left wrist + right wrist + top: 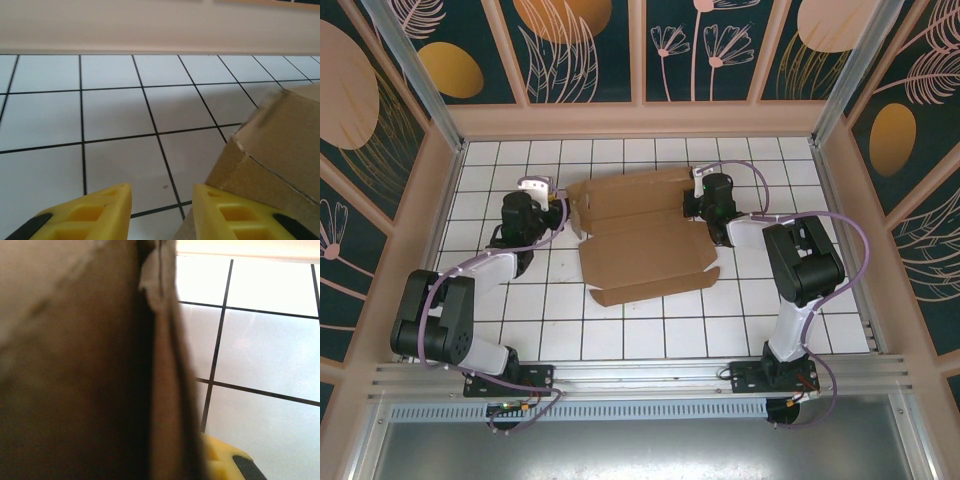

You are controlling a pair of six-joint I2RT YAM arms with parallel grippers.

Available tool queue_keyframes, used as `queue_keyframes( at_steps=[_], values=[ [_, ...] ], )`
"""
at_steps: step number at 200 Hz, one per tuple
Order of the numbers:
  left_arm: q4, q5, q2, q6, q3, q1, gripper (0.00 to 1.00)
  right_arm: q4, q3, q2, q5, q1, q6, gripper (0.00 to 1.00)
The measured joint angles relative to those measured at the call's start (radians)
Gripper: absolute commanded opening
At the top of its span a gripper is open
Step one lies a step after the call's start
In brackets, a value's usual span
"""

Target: Fold the paper box

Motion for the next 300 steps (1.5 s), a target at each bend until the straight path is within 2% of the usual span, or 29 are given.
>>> queue_keyframes(
  at_steps=[42,89,122,160,227,300],
  values=[
    [0.033,-0.014,0.0,-0.012,0.0,-0.019,0.34,0.0,0.0,0.0,0.0,0.0,0.0,0.0],
    [0.043,-0.077,-0.069,0.001,-0.045,-0.011,0.44,0.0,0.0,0.0,-0.002,0.0,0.0,0.0],
    [0.06,-0.071,-0.148,0.027,-0.104,-0.001,0.38,0.0,0.0,0.0,-0.002,0.0,0.0,0.0],
    [0.065,-0.077,-0.186,0.1,-0.169,0.005,0.4,0.0,0.0,0.0,-0.008,-0.001,0.0,0.0],
    [0.011,0.175,-0.109,0.242,-0.076,0.017,0.44,-0.001,0.0,0.0,-0.029,-0.006,0.0,0.0],
    [-0.049,0.29,-0.042,0.297,0.013,0.003,0.47,-0.002,0.001,0.0,-0.047,-0.007,0.001,0.0]
  ],
)
